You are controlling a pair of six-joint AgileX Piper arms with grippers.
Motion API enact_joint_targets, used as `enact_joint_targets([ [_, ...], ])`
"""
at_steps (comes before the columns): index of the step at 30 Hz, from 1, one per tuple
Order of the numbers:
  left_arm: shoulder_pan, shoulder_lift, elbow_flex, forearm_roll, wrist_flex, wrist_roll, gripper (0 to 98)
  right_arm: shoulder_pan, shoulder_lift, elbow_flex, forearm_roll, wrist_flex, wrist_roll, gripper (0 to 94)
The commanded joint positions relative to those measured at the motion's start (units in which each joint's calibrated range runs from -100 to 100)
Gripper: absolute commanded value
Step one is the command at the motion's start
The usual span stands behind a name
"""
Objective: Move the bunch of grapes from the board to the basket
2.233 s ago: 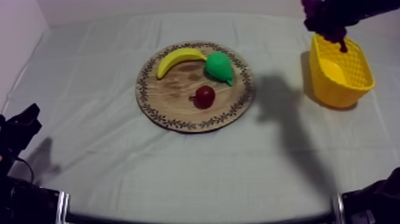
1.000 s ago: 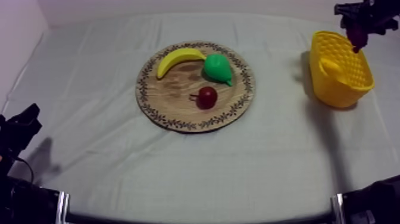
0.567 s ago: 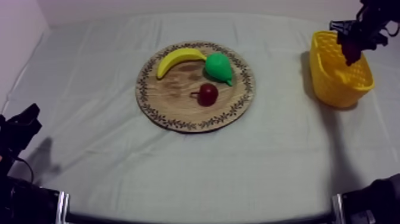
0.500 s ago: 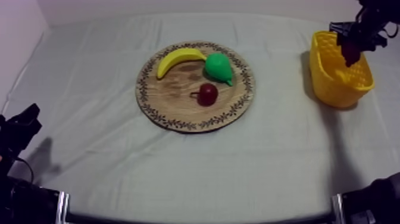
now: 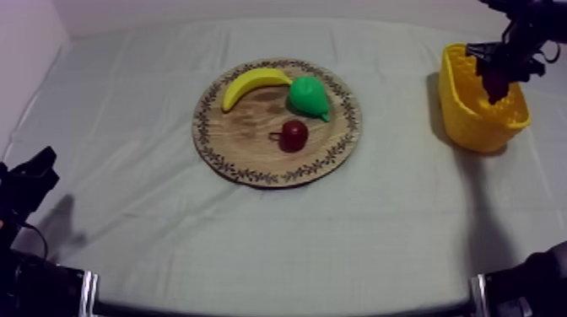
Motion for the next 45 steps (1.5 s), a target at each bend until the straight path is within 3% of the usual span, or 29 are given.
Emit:
enact_joint_targets([
  [1,-0.01,0.00,0.02,0.00,-0.01,0.01,0.0,0.03,-0.39,0.24,-0.17,-0.09,0.07,41.0],
  [4,-0.01,0.00,0.02,0.00,-0.01,0.01,0.0,0.03,-0.96,0.96,0.02,-0.84,-0.20,46.7],
  [11,-0.01,0.00,0.02,0.00,-0.01,0.01,0.0,-0.04,-2.84,3.59,0.42,-2.74,-0.42,80.4],
  [16,-0.01,0.00,0.02,0.00,-0.01,0.01,0.0,-0.08,-4.23,4.44,-1.10,-2.84,1.30,88.1],
  [20,-0.01,0.00,0.02,0.00,-0.01,0.01,0.0,-0.24,-5.35,4.99,-1.58,-2.65,1.86,88.8],
  [29,-0.01,0.00,0.02,0.00,-0.01,0.01,0.0,0.10,-10.94,8.36,-0.67,-3.21,1.99,79.6],
  [39,-0.01,0.00,0.02,0.00,-0.01,0.01,0.0,1.32,-25.31,19.61,-0.44,-7.74,3.07,42.3],
  [45,-0.01,0.00,0.02,0.00,-0.01,0.01,0.0,0.68,-36.21,30.17,0.32,-9.42,2.70,29.8],
])
